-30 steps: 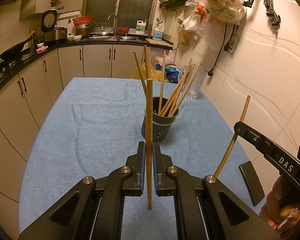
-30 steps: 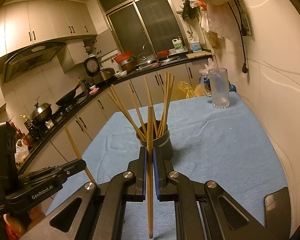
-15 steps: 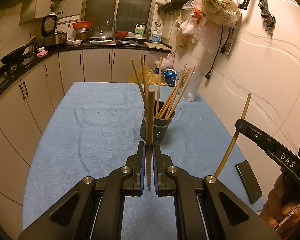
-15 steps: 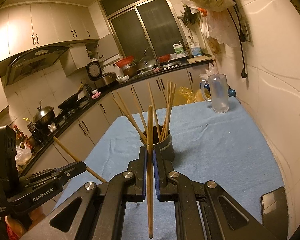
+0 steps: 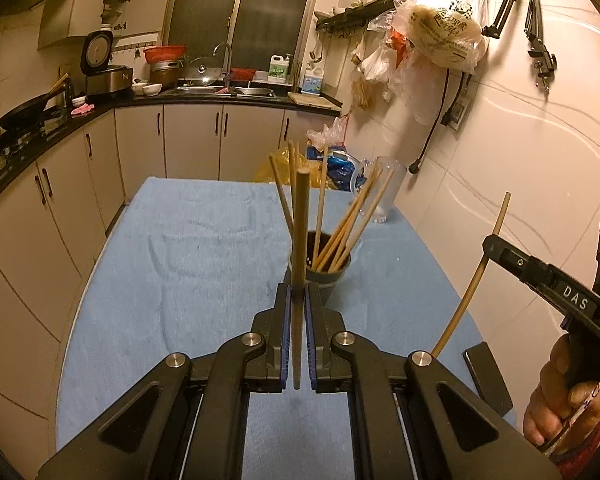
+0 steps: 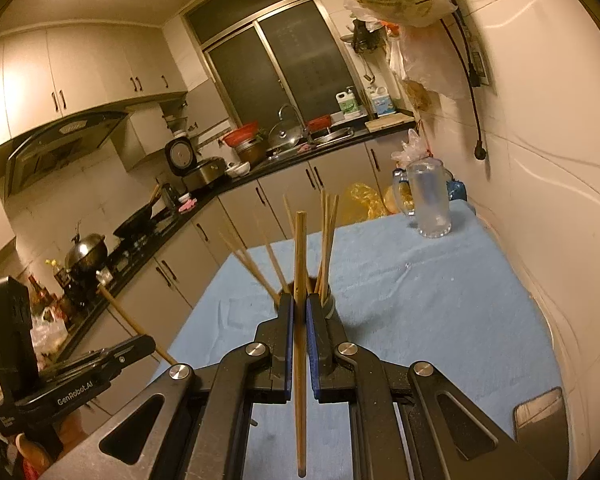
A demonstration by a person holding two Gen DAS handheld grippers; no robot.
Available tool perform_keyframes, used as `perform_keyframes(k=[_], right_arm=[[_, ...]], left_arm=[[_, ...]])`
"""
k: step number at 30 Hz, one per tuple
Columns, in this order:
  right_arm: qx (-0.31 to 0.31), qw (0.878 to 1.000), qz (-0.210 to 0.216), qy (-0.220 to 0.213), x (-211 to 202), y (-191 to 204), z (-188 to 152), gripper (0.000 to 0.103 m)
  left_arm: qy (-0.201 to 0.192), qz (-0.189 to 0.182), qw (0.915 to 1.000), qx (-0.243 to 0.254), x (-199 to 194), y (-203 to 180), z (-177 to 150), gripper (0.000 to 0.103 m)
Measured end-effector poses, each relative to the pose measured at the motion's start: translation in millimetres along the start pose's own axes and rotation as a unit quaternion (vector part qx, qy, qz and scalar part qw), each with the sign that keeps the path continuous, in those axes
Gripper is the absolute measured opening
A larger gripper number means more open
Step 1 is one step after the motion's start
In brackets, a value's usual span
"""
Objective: Organize utensils
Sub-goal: 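Carry the right tool's chopstick above the holder while the left tool carries its own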
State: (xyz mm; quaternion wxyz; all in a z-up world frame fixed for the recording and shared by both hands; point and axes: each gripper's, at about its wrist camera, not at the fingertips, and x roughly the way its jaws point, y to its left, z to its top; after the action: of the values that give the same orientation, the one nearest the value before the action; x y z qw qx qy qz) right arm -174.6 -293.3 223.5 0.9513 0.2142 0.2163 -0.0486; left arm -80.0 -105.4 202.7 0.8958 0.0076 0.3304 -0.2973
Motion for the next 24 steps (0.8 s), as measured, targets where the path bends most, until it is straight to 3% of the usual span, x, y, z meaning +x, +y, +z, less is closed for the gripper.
perform_keyframes(k=[13, 24], right_arm=[[0.028, 0.998, -0.005, -0.049, 24, -3, 61, 0.007], [0.035, 0.995, -0.032, -0.089, 65, 6, 98, 0.007]], left_arm=[[-0.038, -0.004, 0.9992, 0.013, 5, -17, 73, 0.006], [-0.058, -0.005, 0.9983, 0.004, 42, -25, 120, 0.006]])
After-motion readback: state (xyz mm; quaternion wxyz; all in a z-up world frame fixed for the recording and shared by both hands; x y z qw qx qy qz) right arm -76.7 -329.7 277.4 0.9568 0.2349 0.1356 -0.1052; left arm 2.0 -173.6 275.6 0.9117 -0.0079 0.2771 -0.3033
